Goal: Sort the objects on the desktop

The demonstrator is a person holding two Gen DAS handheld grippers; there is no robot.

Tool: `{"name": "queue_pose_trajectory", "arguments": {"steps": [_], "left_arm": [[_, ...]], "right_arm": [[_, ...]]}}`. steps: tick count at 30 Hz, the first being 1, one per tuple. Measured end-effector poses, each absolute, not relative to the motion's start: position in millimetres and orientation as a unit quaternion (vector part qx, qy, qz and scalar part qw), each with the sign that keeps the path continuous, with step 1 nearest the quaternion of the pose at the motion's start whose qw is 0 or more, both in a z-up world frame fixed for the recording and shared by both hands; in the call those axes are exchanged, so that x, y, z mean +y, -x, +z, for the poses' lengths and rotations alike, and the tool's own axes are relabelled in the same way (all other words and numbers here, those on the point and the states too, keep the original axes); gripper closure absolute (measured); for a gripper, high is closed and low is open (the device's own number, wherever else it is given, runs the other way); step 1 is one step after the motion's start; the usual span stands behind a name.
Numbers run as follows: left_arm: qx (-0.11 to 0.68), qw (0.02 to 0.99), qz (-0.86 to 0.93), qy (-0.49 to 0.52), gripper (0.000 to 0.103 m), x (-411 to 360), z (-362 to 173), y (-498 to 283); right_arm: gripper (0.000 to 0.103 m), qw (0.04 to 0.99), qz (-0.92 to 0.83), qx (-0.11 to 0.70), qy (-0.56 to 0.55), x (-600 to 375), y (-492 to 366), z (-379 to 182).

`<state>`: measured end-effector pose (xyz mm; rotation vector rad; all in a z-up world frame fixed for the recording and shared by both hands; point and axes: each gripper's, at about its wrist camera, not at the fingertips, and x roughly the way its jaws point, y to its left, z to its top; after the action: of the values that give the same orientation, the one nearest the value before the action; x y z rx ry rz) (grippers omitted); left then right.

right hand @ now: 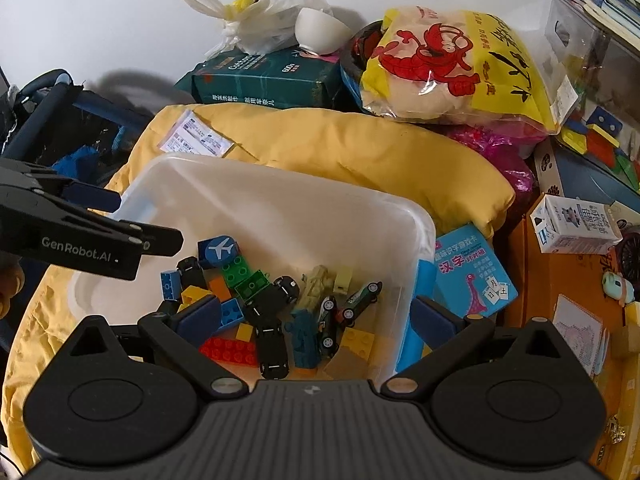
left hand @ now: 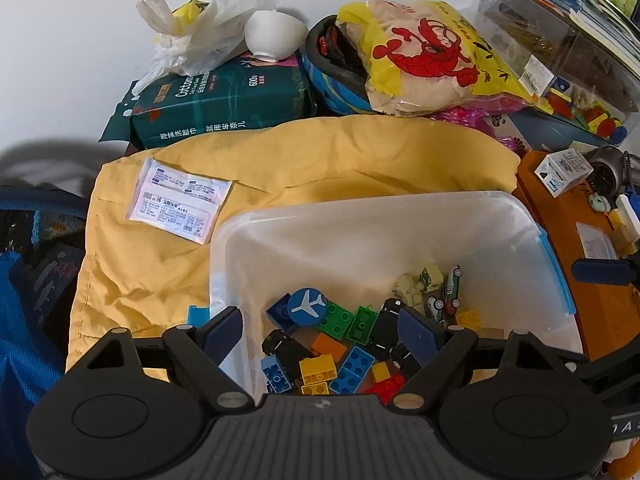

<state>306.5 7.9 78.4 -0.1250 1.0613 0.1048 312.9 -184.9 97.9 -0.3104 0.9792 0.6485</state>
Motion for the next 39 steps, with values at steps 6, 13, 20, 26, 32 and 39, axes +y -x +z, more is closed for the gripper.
{"name": "queue_pose_trajectory", "arguments": {"steps": [6,13,20,26,32,39], "left_arm": [[0.511,0.856,0.057,0.050,0.016,8.4,75.1,-306.8],[0.512,0.856,0.054,0.042,0.015,4.5,75.5,-306.8],[0.481,0.874,0.053,0.044,0.015,3.8,82.7,-302.3],[0.485,0.871,0.068,0.019,0.010,0.4,80.2,-304.5],[0.497,0.865,0.076,0.006,0.010,2.9,74.1,-302.2],[0.467,0.882,0.066,-0.001,0.010,-0.2,79.7,-293.0]], "right_arm": [[0.000,0.819,0.306,0.461,0.151,-183.7,-309.0,93.6],[0.000,0.819,0.306,0.459,0.154,-181.6,-307.6,92.8],[0.000,0.819,0.307,0.460,0.152,-180.8,-305.5,91.3],[0.000,0.818,0.308,0.461,0.152,-179.7,-302.2,88.6],[0.000,0.819,0.308,0.460,0.150,-180.7,-301.2,88.3],[0.000,0.820,0.306,0.460,0.148,-183.7,-298.4,87.0]]}}
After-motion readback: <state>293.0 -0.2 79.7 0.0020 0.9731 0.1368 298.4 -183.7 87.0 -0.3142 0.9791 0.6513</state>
